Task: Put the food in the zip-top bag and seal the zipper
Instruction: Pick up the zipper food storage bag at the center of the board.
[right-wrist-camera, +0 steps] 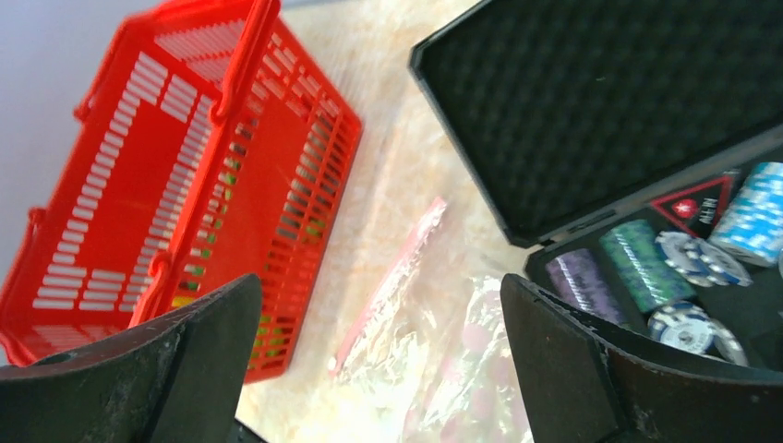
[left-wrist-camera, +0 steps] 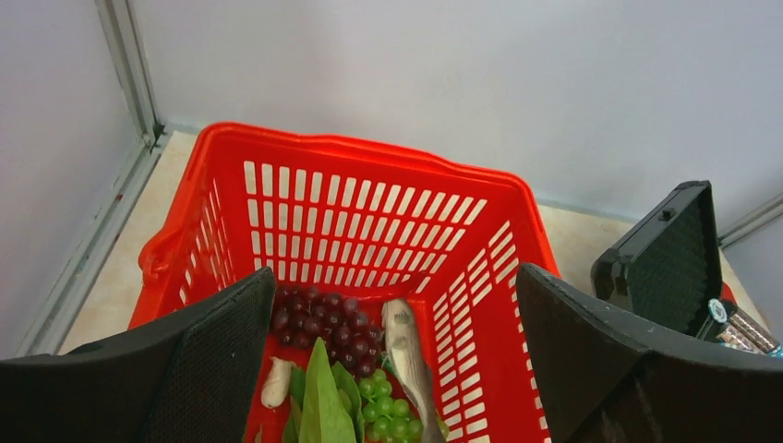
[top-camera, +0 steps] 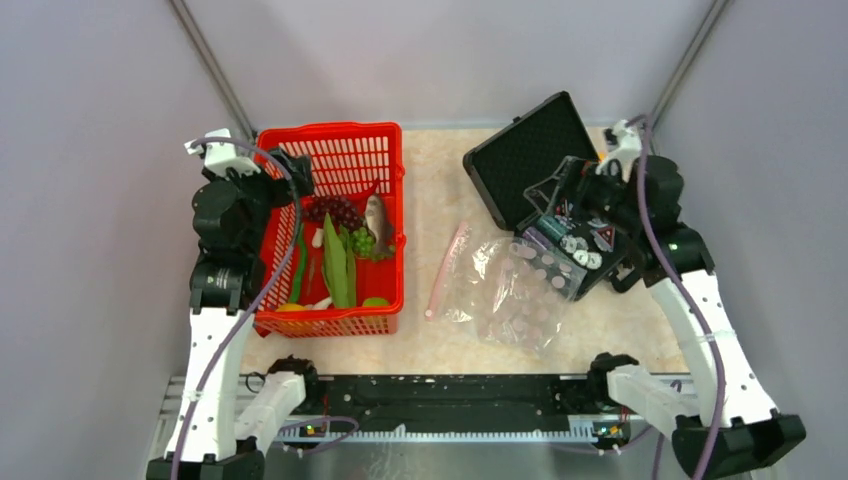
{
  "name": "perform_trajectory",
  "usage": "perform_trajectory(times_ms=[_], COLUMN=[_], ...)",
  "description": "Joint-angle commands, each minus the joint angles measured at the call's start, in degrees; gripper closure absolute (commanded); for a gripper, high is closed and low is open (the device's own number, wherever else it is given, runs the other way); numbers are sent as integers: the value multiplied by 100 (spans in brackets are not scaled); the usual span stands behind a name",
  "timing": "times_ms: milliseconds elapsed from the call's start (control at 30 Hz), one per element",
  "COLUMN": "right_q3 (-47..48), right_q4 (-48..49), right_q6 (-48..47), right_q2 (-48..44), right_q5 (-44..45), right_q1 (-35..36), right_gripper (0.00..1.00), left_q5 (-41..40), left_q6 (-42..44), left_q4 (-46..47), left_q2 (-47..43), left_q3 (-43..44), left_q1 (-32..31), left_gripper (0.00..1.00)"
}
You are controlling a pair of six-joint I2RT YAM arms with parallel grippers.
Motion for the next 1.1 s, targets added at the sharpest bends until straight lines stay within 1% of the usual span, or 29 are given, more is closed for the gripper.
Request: perform_trajectory(times_ms=[0, 67, 100, 133, 200, 233, 300, 367, 433, 467, 500, 533, 667, 733, 833, 867, 933, 1000, 1067], right_q3=[533, 398, 287, 176, 4, -118, -273, -473, -680, -711, -735, -750, -774, -820, -843, -816, -622, -311, -84], right_q4=[-473, -330, -217, -124, -40, 2, 118, 332, 493, 458, 458, 493, 578, 834, 1129, 1244, 1232, 1129, 964], right_q6=[-334, -248, -181, -89, 196, 313, 495, 735, 912, 1090, 1189, 1269, 1894, 2358, 2905, 2924, 3029, 3107, 3261], right_q2=[402, 450, 459, 486, 573, 613, 662, 715, 844, 973, 1124, 1297, 2068, 2415, 3013, 3219, 3647, 4070, 4428], right_q5=[1298, 1364, 1348, 1383, 1695, 1848, 2043, 2289, 2645, 2923, 3157, 3343, 4257, 4578, 4925, 4910, 5048, 5130, 5197], right_q1=[1232, 1548, 1688, 1834, 2149, 2298, 2614, 2964, 3307, 3496, 3622, 3771, 4407, 4667, 4888, 4934, 5010, 5077, 5080], right_gripper=[1, 3, 7, 10, 15, 18, 26, 28, 29, 31, 34, 35, 34, 35, 36, 37, 39, 42, 42], left_q5=[329, 916, 971, 848, 217, -120, -205, -270, -62, 36, 59, 244, 314, 298, 227, 205, 149, -94, -193], left_q6=[-66, 69, -16, -227, -776, -790, -668, -696, -578, -538, -532, -519, -408, -368, -301, -287, -264, -256, -185], left_q4=[47, 297, 360, 271, 86, 48, -99, -23, 140, 154, 137, 108, -96, -139, -151, -151, -177, -239, -311], left_q2=[-14, -178, -274, -386, -620, -782, -1028, -1259, -1412, -1435, -1424, -1399, -1236, -1209, -1265, -1282, -1328, -1370, -1401], left_q3=[295, 150, 78, 34, -55, -118, -228, -429, -599, -625, -626, -600, -441, -411, -441, -452, -475, -473, -468], left_q1=[6, 6, 6, 6, 6, 11, 11, 9, 9, 13, 7, 7, 6, 8, 6, 6, 8, 7, 6], left_gripper=[1, 1, 1, 1, 1, 1, 1, 1, 1, 1, 1, 1, 1, 1, 1, 1, 1, 1, 1])
